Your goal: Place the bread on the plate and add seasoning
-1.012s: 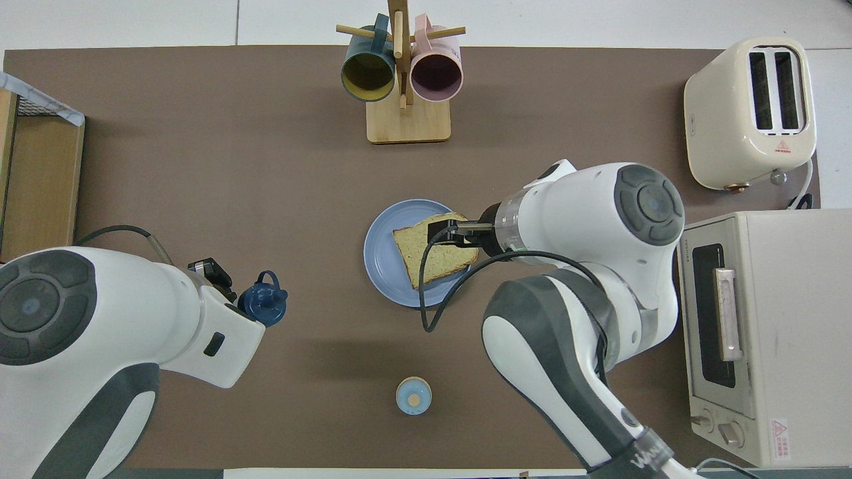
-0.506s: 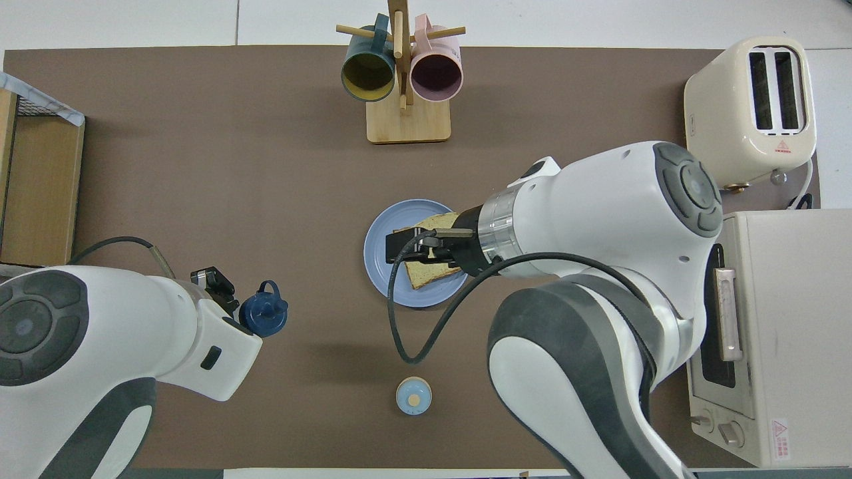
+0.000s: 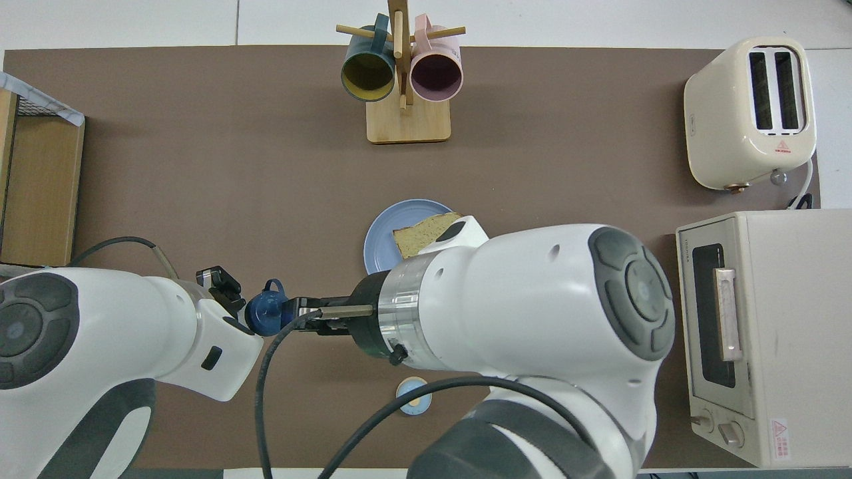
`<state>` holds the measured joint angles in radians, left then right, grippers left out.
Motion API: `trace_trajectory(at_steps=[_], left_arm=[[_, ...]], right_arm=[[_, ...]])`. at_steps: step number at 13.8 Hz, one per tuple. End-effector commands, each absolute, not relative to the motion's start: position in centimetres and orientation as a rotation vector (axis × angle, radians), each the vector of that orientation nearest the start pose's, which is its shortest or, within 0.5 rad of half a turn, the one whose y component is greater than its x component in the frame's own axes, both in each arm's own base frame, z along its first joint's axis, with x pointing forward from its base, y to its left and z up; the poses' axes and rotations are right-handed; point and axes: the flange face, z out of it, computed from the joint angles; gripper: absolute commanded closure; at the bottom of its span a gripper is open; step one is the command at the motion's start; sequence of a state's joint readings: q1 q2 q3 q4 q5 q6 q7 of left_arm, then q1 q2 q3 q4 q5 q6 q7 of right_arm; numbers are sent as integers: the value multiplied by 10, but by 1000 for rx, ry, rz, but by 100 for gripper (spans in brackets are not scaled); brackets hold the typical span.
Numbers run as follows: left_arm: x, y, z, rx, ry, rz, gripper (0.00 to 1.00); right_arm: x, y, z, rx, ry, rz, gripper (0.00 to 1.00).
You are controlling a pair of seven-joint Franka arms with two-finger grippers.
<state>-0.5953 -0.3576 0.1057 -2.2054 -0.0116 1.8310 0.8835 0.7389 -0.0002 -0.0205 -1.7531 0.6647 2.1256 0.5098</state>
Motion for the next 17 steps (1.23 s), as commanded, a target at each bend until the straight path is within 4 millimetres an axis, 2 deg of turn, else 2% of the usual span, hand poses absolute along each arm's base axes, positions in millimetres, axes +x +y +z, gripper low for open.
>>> trace_trajectory(at_steps=[1, 6, 9, 15, 17], left_arm=[[387, -203, 524, -2474, 2050, -32, 100], [387, -203, 524, -2475, 2050, -34, 100], [388, -202, 524, -2478, 2046, -34, 100], [388, -203, 524, -2478, 2046, -34, 100], [388, -203, 524, -2478, 2046, -34, 100]], right_arm=[[429, 425, 604, -2468, 38, -2, 48], [446, 430, 594, -2445, 79, -100, 60], [439, 451, 587, -2435, 85, -99, 60], [438, 452, 583, -2446, 99, -73, 64], [438, 452, 583, -2446, 103, -71, 79]])
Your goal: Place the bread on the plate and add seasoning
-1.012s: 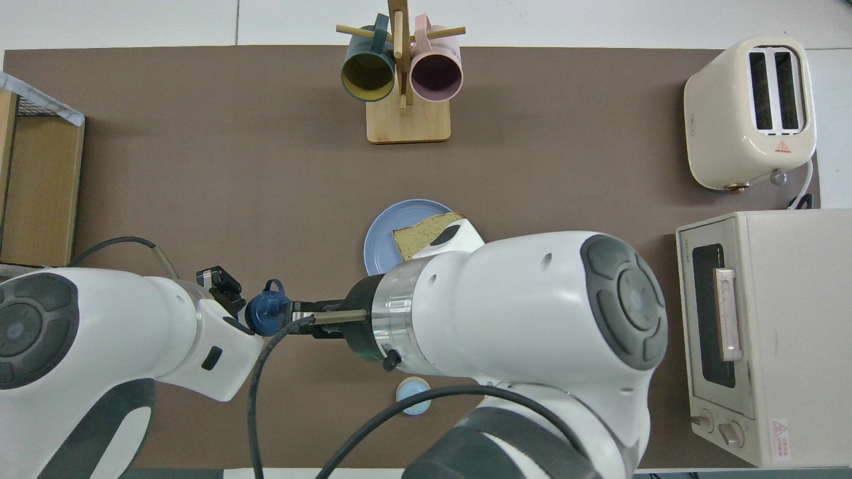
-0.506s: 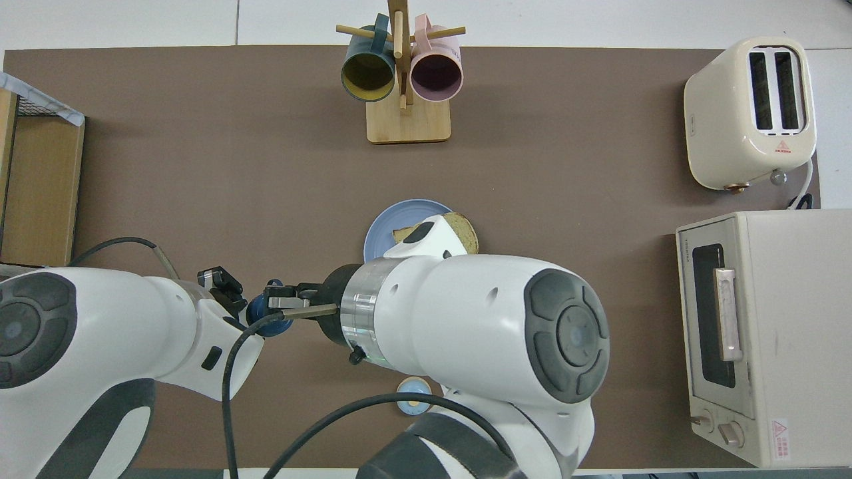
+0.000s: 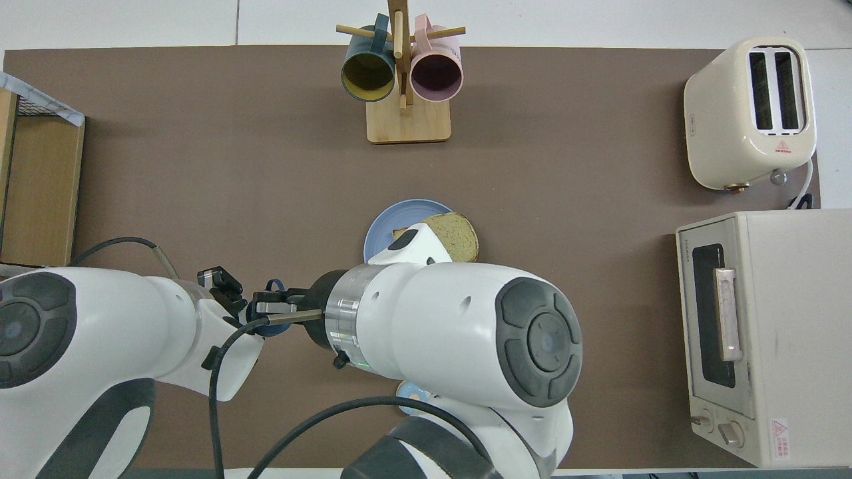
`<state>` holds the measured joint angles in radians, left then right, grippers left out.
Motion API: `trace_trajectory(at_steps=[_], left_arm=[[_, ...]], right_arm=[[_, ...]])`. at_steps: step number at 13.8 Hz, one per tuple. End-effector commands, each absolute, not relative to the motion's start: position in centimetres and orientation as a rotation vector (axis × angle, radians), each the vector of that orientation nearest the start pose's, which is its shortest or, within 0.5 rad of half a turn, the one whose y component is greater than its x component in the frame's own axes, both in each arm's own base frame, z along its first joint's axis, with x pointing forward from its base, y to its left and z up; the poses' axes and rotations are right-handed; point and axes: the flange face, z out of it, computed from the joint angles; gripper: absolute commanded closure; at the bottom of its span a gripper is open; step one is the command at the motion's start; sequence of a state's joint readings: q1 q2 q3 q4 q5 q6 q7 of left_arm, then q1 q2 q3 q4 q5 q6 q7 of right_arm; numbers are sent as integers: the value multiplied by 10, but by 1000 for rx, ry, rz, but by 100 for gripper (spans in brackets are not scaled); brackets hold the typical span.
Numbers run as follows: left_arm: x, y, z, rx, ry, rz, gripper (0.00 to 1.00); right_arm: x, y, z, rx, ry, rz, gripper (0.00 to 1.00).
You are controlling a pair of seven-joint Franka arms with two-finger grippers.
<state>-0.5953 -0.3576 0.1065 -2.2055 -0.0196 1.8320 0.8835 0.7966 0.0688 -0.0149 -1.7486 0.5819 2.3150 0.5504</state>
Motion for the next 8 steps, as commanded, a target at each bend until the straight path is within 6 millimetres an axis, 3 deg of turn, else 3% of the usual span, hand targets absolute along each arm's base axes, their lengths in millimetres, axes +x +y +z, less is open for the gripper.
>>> trace_trajectory(at_steps=[1, 2, 8], left_arm=[[388, -203, 523, -2479, 2046, -30, 100], [388, -203, 523, -2479, 2046, -30, 100], [388, -202, 524, -2482, 2043, -29, 100]], right_arm=[[438, 451, 584, -2444, 103, -72, 93], [438, 452, 583, -2445, 104, -70, 100], [447, 443, 584, -2426, 156, -59, 100]])
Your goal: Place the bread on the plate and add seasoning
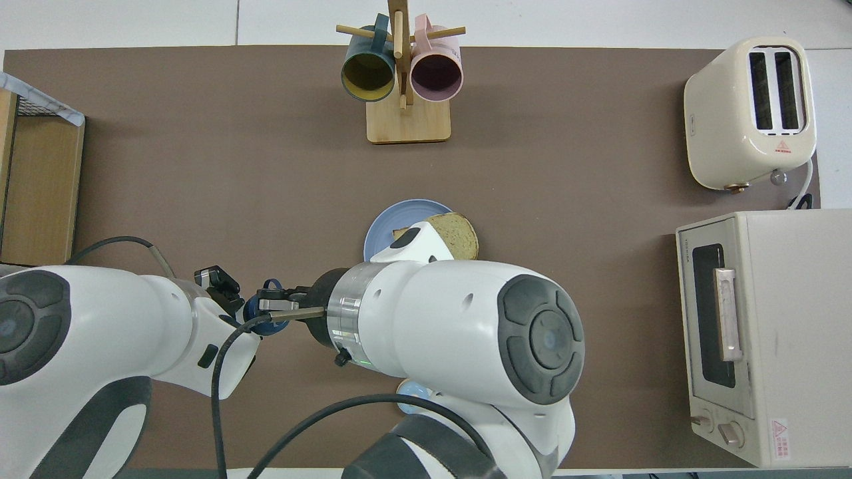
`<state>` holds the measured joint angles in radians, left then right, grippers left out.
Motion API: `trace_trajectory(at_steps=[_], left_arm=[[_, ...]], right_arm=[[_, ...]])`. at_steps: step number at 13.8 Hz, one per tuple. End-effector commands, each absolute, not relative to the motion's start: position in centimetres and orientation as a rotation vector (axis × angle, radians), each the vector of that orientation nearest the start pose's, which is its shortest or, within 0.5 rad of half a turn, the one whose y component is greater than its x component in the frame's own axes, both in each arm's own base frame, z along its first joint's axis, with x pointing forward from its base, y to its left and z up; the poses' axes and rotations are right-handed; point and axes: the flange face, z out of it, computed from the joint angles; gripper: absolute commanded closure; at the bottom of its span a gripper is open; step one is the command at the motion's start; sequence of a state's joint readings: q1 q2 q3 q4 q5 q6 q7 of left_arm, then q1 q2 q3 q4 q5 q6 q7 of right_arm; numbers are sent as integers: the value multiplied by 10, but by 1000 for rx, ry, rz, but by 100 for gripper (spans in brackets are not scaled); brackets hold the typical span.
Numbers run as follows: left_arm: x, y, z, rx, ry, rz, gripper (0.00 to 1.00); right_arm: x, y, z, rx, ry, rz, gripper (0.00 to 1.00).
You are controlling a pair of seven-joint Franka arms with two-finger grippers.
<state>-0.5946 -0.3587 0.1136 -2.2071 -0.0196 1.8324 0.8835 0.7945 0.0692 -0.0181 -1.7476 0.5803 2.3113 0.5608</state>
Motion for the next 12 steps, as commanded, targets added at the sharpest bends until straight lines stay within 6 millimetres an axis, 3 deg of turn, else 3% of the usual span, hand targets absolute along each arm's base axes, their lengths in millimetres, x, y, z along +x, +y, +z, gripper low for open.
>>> trace_trajectory(at_steps=[1, 3, 6, 7, 10, 12], left_arm=[[387, -203, 523, -2483, 2044, -17, 100], [386, -202, 522, -2484, 2046, -3, 100], [386, -202, 522, -2486, 2044, 0, 100], [386, -202, 522, -2487, 2045, 4, 100], [386, -202, 523, -2492, 2037, 0, 100], [388, -203, 524, -2493, 2034, -5, 100]], right_arm=[[451, 439, 589, -2388, 234, -25, 100], [464, 427, 602, -2307, 348, 24, 100], [460, 425, 599, -2319, 345, 34, 100], [456, 425, 597, -2329, 341, 34, 1], [456, 404, 581, -2374, 352, 62, 0], [467, 388, 584, -2403, 353, 20, 0]])
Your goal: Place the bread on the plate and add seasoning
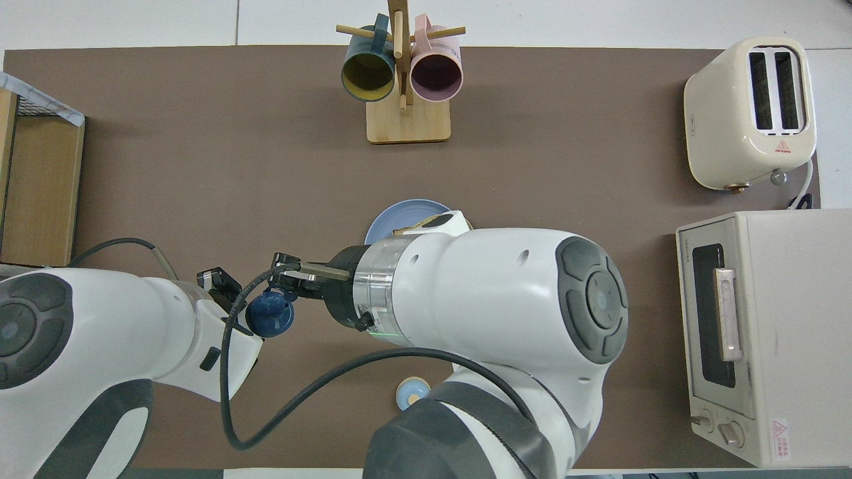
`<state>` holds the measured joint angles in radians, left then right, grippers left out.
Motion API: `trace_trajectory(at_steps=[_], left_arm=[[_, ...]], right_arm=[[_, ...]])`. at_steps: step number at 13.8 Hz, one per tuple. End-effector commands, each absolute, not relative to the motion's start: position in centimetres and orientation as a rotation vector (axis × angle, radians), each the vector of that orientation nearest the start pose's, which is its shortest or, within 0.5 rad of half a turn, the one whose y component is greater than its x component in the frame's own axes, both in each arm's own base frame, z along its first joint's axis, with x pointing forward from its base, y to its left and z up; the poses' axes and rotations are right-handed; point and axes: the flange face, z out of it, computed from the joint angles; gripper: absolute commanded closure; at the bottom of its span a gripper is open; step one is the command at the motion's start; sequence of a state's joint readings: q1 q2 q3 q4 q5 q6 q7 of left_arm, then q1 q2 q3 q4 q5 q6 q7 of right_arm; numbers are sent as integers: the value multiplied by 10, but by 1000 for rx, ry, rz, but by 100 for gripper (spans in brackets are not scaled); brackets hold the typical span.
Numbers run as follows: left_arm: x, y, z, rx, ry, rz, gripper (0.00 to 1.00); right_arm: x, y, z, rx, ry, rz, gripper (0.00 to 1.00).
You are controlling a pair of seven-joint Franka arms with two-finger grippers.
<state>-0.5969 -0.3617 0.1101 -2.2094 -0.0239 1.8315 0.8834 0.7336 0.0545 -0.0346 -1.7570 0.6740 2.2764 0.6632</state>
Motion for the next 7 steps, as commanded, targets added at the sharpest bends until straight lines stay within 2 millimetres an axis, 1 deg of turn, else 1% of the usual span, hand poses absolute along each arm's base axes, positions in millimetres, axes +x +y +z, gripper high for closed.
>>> trace_trajectory(at_steps=[1, 3, 4, 5, 6, 7], left_arm=[[389, -202, 524, -2495, 2029, -7, 100], [393, -203, 526, -2494, 2008, -27, 100], [397, -205, 531, -2511, 1969, -35, 100], [404, -206, 532, -2490, 1939, -15, 100], [413, -209, 536, -2482, 1883, -6, 100], [417, -221, 533, -2451, 1854, 40, 100]], right_arm=[[480, 367, 582, -2498, 315, -28, 0], [501, 321, 590, -2668, 205, -54, 0], [508, 296, 588, -2756, 133, -29, 0], [518, 266, 591, -2819, 116, -25, 0], [528, 231, 594, -2883, 108, 5, 0], [534, 199, 597, -2951, 92, 30, 0]])
